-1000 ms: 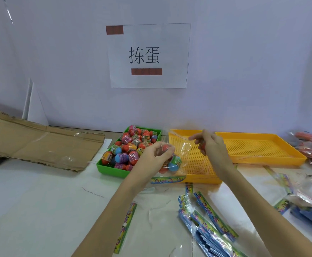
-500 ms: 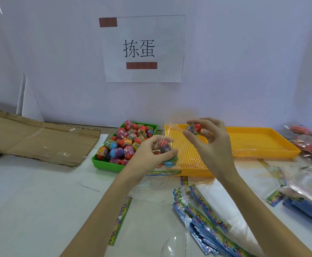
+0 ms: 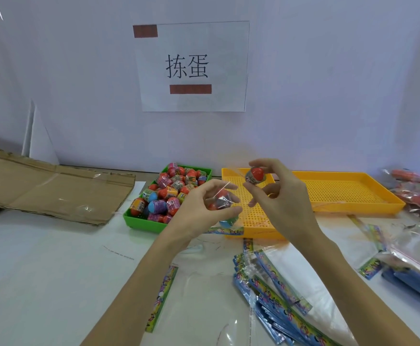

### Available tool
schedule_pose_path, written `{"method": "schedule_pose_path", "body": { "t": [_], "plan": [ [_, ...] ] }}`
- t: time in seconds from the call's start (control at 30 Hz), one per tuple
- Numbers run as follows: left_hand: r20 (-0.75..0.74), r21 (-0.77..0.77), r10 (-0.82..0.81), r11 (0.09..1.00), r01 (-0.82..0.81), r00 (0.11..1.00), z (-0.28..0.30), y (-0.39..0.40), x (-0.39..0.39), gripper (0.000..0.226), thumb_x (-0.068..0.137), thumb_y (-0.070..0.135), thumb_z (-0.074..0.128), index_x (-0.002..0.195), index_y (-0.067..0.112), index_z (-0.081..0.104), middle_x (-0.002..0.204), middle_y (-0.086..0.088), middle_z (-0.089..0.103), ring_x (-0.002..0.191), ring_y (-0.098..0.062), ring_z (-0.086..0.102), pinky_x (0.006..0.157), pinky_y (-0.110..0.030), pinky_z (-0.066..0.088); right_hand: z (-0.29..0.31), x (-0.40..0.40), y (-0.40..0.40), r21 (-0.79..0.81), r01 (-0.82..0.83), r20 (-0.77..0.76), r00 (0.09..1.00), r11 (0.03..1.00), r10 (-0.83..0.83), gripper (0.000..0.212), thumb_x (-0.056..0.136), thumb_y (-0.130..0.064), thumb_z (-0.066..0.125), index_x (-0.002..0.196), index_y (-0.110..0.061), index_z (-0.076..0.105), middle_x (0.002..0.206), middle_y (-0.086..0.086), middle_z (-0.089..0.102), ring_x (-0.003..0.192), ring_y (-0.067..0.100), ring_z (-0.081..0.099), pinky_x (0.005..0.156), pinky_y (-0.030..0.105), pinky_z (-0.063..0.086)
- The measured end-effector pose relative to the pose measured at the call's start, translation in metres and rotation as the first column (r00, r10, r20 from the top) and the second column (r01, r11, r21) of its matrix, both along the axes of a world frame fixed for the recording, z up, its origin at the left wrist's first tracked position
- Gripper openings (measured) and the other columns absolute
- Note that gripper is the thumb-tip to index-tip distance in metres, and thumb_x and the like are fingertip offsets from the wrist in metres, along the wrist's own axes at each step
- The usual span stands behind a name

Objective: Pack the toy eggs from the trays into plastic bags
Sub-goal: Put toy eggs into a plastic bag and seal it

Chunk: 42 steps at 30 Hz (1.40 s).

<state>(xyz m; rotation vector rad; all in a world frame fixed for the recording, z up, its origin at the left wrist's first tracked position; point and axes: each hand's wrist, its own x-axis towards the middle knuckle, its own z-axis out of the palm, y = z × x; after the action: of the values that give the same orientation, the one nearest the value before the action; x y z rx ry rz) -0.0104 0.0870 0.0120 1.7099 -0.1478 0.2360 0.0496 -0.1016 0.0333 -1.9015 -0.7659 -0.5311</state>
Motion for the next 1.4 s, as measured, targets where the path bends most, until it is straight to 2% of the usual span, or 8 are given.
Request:
{"method": "schedule_pose_path", "body": {
  "t": [0.13, 0.23, 0.47, 0.77, 0.97, 1.2, 1.3, 1.4],
  "plan": [
    [0.02, 0.001, 0.041, 0.999, -0.041, 0.999, 0.0, 0.001, 0.001, 0.039, 0.085, 0.029, 0.086, 0.121, 0.031, 0.071, 0.118, 0.019, 0.073, 0.117, 0.01, 0.061, 0.084, -0.009, 0.052, 0.005, 0.0, -0.002, 0.079, -0.043, -0.037, 0.998, 0.996, 0.046, 0.04, 0.088, -0.025, 0.081, 0.116, -0.024, 0.053, 0.108, -0.012, 0.067, 0.059, 0.003, 0.071, 0.065, 0.006, 0.049],
    [0.034, 0.001, 0.052, 0.999, -0.052, 0.998, 0.0, 0.001, 0.001, 0.041, 0.082, 0.032, 0.088, 0.119, 0.033, 0.072, 0.119, 0.022, 0.073, 0.115, 0.013, 0.061, 0.082, -0.011, 0.053, 0.006, -0.001, -0.004, 0.011, -0.055, 0.005, 0.998, 0.998, 0.055, 0.033, 0.088, -0.025, 0.082, 0.112, -0.026, 0.06, 0.111, -0.009, 0.069, 0.064, 0.002, 0.073, 0.08, 0.012, 0.052],
    [0.039, -0.005, 0.099, 0.995, -0.099, 0.994, 0.003, 0.001, -0.001, 0.041, 0.08, 0.036, 0.088, 0.117, 0.038, 0.072, 0.122, 0.018, 0.071, 0.116, -0.005, 0.066, 0.08, -0.023, 0.054, 0.005, 0.0, -0.004, -0.026, -0.188, -0.07, 0.98, 0.982, 0.186, 0.028, 0.093, -0.017, 0.076, 0.117, -0.027, 0.066, 0.108, -0.003, 0.066, 0.09, 0.01, 0.073, 0.073, 0.028, 0.062],
    [0.03, -0.039, 0.095, 0.995, -0.094, 0.995, 0.008, -0.005, -0.003, 0.032, 0.085, 0.034, 0.084, 0.115, 0.031, 0.073, 0.095, 0.014, 0.076, 0.088, 0.0, 0.072, 0.064, -0.013, 0.053, 0.004, -0.001, -0.003, -0.119, -0.089, 0.041, 0.995, 0.989, 0.095, 0.015, 0.099, -0.026, 0.066, 0.113, -0.025, 0.072, 0.096, -0.02, 0.072, 0.095, -0.004, 0.067, 0.071, 0.02, 0.055],
    [0.053, -0.056, 0.1, 0.994, -0.097, 0.994, 0.007, -0.005, -0.002, 0.022, 0.089, 0.025, 0.081, 0.11, 0.021, 0.077, 0.102, 0.004, 0.078, 0.097, -0.013, 0.075, 0.077, -0.026, 0.061, -0.001, -0.002, 0.0, -0.263, -0.141, 0.06, 0.985, 0.955, 0.162, 0.02, 0.102, -0.02, 0.06, 0.113, -0.018, 0.076, 0.109, -0.002, 0.064, 0.097, 0.011, 0.061, 0.078, 0.023, 0.053],
    [0.015, -0.187, 0.21, 0.961, -0.203, 0.978, 0.005, -0.007, 0.003, 0.017, 0.1, 0.026, 0.068, 0.108, 0.014, 0.077, 0.101, -0.004, 0.08, 0.095, -0.02, 0.076, 0.079, -0.036, 0.063, 0.006, -0.006, 0.001, -0.076, 0.032, 0.177, 0.984, 0.997, -0.018, 0.021, 0.101, -0.026, 0.061, 0.112, -0.013, 0.074, 0.113, -0.001, 0.066, 0.1, 0.012, 0.063, 0.08, 0.018, 0.052],
    [-0.03, -0.294, 0.242, 0.925, -0.24, 0.97, 0.006, -0.008, 0.003, 0.022, 0.099, 0.027, 0.068, 0.112, 0.012, 0.076, 0.106, -0.008, 0.079, 0.1, -0.029, 0.076, 0.083, -0.043, 0.064, 0.008, -0.007, 0.002, 0.035, 0.024, -0.096, 0.995, 0.999, -0.02, 0.044, 0.093, -0.047, 0.066, 0.127, -0.02, 0.062, 0.119, -0.006, 0.066, 0.108, 0.006, 0.063, 0.083, 0.016, 0.053],
    [-0.055, -0.379, 0.187, 0.905, -0.194, 0.981, 0.009, -0.01, 0.001, 0.024, 0.097, 0.032, 0.068, 0.11, 0.015, 0.079, 0.106, -0.007, 0.078, 0.091, -0.02, 0.076, 0.067, -0.029, 0.062, 0.006, -0.008, 0.002, 0.134, -0.112, -0.475, 0.865, 0.985, 0.163, 0.059, 0.08, -0.06, 0.071, 0.128, -0.027, 0.063, 0.111, -0.011, 0.075, 0.107, 0.004, 0.069, 0.086, 0.018, 0.056]
  ]
}}
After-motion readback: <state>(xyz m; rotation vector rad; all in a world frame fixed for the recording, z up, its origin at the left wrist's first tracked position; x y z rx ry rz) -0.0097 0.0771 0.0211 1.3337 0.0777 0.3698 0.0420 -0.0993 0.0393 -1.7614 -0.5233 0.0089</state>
